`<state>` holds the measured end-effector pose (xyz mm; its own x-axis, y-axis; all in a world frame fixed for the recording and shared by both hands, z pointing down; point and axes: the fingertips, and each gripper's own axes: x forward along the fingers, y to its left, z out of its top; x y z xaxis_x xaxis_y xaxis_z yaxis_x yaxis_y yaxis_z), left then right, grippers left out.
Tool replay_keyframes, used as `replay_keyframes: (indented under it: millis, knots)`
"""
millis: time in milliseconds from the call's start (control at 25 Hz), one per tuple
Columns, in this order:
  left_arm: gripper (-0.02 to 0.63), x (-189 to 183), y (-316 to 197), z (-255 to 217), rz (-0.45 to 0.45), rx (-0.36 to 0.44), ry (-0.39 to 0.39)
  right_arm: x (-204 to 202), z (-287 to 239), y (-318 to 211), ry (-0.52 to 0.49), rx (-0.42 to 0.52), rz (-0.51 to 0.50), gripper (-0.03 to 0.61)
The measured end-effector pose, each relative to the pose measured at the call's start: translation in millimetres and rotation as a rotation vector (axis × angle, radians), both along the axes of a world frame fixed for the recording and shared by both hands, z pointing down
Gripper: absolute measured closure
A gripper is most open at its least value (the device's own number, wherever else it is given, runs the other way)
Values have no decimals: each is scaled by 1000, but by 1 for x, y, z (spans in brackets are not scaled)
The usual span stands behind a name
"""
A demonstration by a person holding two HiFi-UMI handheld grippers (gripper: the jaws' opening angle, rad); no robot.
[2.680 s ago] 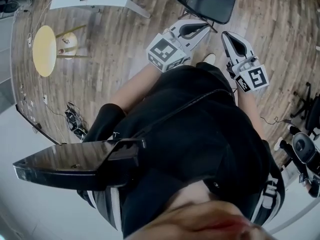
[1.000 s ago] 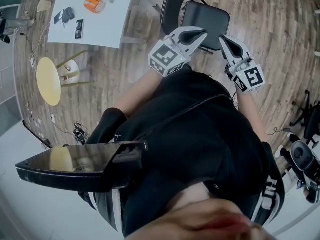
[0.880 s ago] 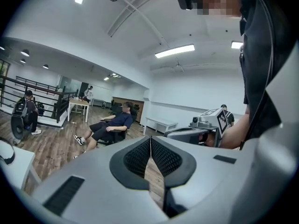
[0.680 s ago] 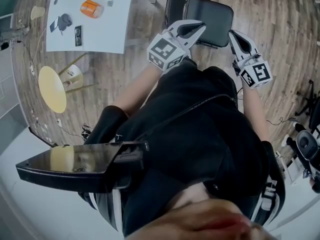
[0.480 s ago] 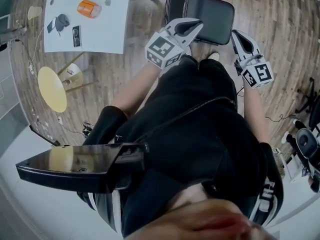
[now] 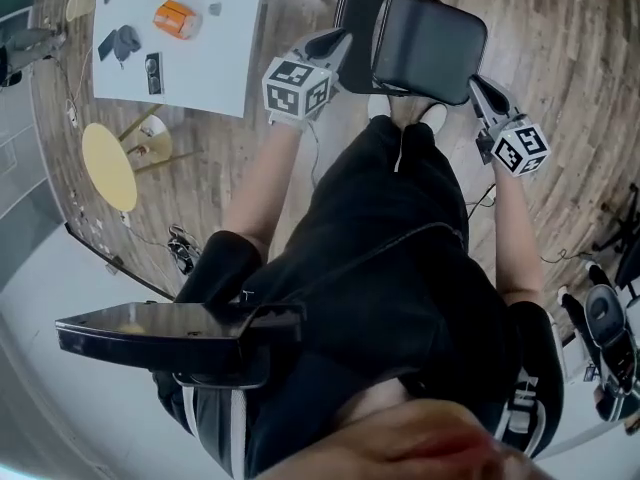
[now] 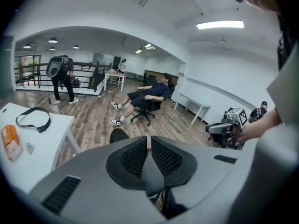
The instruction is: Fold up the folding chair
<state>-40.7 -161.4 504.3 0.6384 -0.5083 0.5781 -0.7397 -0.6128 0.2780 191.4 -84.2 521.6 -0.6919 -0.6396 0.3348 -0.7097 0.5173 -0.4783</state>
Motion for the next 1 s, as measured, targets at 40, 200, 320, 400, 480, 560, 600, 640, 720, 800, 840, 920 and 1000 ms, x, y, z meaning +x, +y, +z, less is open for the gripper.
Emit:
replay_keyframes:
  millis: [40,200,320,400,480,560,600,640,720,800,840,920,1000]
  knots:
    - [603,-8,-8,12,-26,-28,-29,7,16,-3,-17,-32,2,565]
    - [495,-23,-33,58,-73,-164,-106,40,88,-13,-64,-151,34,565]
    - [459,-31,-42,91,-80,-249,-149,62,149,-14,-109,-245,92,565]
    - [440,-36,-47,114,-84,-294,-177,81,191,-13,-161,-319,165,563]
    - [426,-38,-52,134,-85,-324,-205,106,232,-10,-194,-385,243,560]
    - [420,-37,-58,150,-88,-341,-219,128,271,-10,-190,-424,272,540]
    - [420,-37,-61,157,-91,-346,-223,134,290,-10,-175,-435,259,527]
    - [420,-37,-63,163,-96,-349,-228,138,309,-10,-157,-446,234,506]
    - [414,-37,-65,175,-105,-353,-242,142,348,-5,-137,-487,196,471]
    - [414,-35,-66,184,-109,-358,-251,152,384,4,-154,-553,205,429]
    - [414,-34,-65,190,-111,-365,-256,157,401,8,-171,-586,219,408]
    - [414,-32,-63,200,-104,-385,-269,166,430,14,-196,-638,236,362]
    - [414,-30,-63,210,-92,-402,-278,171,455,17,-205,-675,227,337]
